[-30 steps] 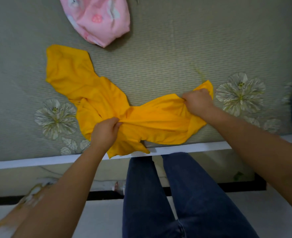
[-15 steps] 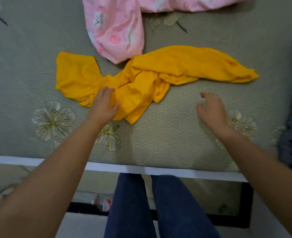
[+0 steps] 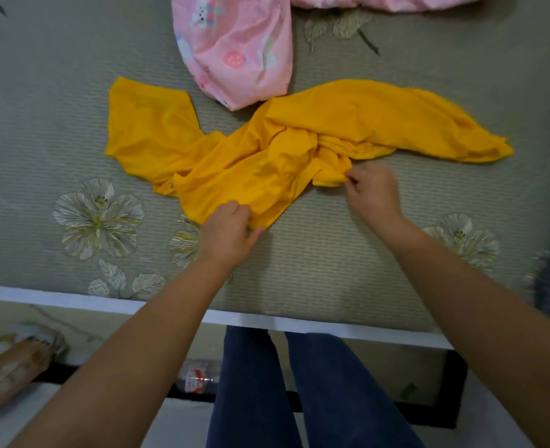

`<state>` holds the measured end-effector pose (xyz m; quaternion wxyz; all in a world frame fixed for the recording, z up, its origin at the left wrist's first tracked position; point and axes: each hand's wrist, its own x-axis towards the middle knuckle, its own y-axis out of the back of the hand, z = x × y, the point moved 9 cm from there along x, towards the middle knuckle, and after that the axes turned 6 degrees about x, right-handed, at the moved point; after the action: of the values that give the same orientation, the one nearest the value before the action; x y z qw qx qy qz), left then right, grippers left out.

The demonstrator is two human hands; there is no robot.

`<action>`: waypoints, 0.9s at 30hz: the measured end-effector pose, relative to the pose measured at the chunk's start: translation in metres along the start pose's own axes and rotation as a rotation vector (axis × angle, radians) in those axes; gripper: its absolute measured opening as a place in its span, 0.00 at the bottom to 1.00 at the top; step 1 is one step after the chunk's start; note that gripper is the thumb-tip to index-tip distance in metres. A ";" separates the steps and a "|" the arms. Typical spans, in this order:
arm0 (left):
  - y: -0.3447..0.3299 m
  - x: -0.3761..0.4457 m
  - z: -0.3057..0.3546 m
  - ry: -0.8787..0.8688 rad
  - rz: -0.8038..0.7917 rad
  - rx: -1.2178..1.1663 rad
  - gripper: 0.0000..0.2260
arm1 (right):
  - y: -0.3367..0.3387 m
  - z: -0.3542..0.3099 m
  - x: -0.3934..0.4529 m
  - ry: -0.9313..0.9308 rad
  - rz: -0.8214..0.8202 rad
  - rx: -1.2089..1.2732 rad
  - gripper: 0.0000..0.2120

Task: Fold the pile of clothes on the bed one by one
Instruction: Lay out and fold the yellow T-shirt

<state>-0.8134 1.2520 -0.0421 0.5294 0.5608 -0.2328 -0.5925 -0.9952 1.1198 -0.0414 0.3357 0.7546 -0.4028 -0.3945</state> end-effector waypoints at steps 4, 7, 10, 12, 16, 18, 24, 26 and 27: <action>-0.041 0.008 0.028 0.058 -0.082 0.114 0.20 | 0.053 0.025 -0.045 0.079 -0.045 0.066 0.09; -0.048 0.010 0.020 0.152 -0.078 0.143 0.14 | 0.081 0.058 -0.067 0.007 -0.065 0.049 0.07; -0.041 0.018 0.015 0.050 -0.087 0.113 0.12 | 0.094 0.088 -0.072 -0.124 -0.055 0.158 0.05; -0.026 0.021 0.012 -0.021 -0.097 -0.183 0.10 | 0.096 0.102 -0.068 -0.252 -0.032 0.289 0.05; 0.022 0.025 -0.022 0.352 -0.044 -0.939 0.08 | 0.094 0.108 -0.051 -0.464 0.095 0.732 0.14; 0.047 0.027 -0.028 0.536 0.038 -1.343 0.10 | 0.100 0.102 -0.042 -0.523 0.203 0.904 0.15; 0.111 0.024 -0.054 0.699 0.387 -1.674 0.11 | 0.126 0.128 -0.050 -0.719 0.558 1.229 0.15; 0.109 0.021 -0.063 0.723 0.357 -1.367 0.07 | 0.127 0.138 -0.053 -0.772 0.615 1.339 0.14; 0.107 0.022 -0.062 0.668 0.317 -1.237 0.11 | 0.128 0.140 -0.051 -0.769 0.615 1.365 0.14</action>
<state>-0.7136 1.2165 0.0256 0.8725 0.2691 0.2411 -0.3289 -1.1788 1.0804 0.0161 -0.2625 0.4617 -0.8268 -0.1850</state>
